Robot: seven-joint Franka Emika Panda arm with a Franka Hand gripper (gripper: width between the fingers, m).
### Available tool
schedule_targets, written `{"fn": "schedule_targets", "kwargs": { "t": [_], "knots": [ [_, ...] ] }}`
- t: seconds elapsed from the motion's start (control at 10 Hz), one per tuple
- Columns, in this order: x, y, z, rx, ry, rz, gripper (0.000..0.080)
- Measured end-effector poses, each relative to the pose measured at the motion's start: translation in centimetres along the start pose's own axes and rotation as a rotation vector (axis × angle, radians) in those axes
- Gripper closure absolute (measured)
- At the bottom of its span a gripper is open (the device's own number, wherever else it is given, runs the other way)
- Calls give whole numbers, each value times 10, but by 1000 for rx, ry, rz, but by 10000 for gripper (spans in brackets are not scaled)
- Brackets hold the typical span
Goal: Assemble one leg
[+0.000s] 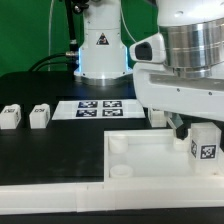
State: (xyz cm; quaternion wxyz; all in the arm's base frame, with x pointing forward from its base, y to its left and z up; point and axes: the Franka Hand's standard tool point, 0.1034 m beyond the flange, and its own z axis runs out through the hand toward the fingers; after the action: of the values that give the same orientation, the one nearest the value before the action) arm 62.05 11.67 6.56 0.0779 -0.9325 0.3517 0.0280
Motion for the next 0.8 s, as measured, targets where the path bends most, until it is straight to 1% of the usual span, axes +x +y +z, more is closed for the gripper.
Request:
{"fn": "schedule_targets", "kwargs": {
  "t": [0.1,0.2,0.3,0.4,0.5,0.6,0.7,0.8],
  "knots": [
    [0,0,-1,-13,12,-200,151],
    [0,-2,-1,-38,33,-414,151],
    [2,-1,-1,-51,34,-592,151],
    [8,4,-1,-58,36,-792,151],
    [10,3,-1,-55,51,-822,151],
    [9,3,-1,-53,52,-784,151],
    [9,3,-1,-52,52,-778,252],
    [8,2,-1,-40,52,-617,391]
  ]
}}
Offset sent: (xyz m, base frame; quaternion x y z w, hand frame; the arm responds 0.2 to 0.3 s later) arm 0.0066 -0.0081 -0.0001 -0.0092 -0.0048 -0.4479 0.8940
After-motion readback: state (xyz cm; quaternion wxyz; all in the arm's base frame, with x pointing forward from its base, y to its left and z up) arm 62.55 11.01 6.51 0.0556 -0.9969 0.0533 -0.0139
